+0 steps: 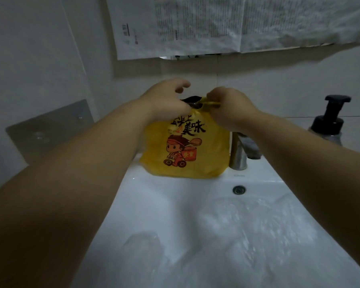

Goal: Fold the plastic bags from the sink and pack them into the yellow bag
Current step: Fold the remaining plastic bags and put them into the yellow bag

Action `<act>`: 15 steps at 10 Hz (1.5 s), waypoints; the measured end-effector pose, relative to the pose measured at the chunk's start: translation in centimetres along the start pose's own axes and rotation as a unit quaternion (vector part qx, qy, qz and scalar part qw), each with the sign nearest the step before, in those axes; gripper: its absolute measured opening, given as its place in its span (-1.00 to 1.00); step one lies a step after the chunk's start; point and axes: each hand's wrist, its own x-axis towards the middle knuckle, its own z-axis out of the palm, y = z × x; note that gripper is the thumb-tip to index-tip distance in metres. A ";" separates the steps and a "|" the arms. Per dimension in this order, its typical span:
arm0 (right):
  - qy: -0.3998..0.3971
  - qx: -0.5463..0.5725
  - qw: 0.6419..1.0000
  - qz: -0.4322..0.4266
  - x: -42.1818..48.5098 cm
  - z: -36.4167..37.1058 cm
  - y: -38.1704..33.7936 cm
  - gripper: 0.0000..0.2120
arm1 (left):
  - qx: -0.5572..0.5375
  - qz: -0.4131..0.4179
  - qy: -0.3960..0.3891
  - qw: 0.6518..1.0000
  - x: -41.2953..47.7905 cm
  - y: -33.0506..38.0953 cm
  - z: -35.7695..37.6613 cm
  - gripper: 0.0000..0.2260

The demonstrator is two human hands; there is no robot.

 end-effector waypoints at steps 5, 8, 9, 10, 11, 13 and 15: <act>-0.004 0.105 0.994 0.025 -17.4 4.6 0.1 -0.71 | 0.074 -0.116 -0.085 0.987 -18.0 -2.8 9.6 -0.52; -0.118 0.144 0.982 0.024 -21.8 6.4 -0.9 -0.69 | 0.226 -0.225 -0.177 0.931 -22.7 -4.4 10.3 -0.57; -0.170 0.241 0.951 0.088 -21.8 4.9 -0.5 -0.55 | -0.136 -0.181 0.017 0.974 -21.6 -2.2 10.0 -0.84; -0.275 0.339 0.888 0.143 -21.9 3.1 1.2 0.02 | -0.446 -0.179 0.072 0.874 -19.8 0.6 10.5 -0.68; -0.276 0.342 0.885 0.150 -22.0 2.3 2.6 -0.10 | -0.550 -0.170 0.037 0.817 -18.7 2.1 11.5 -0.91; -0.101 0.515 0.823 0.217 -20.8 1.7 6.0 -0.89 | -0.566 -0.164 0.018 0.808 -15.8 4.1 14.5 -0.71; -0.073 0.573 0.781 0.237 -19.6 1.9 7.0 -0.63 | -0.532 -0.194 -0.089 0.819 -14.5 1.7 17.5 -0.51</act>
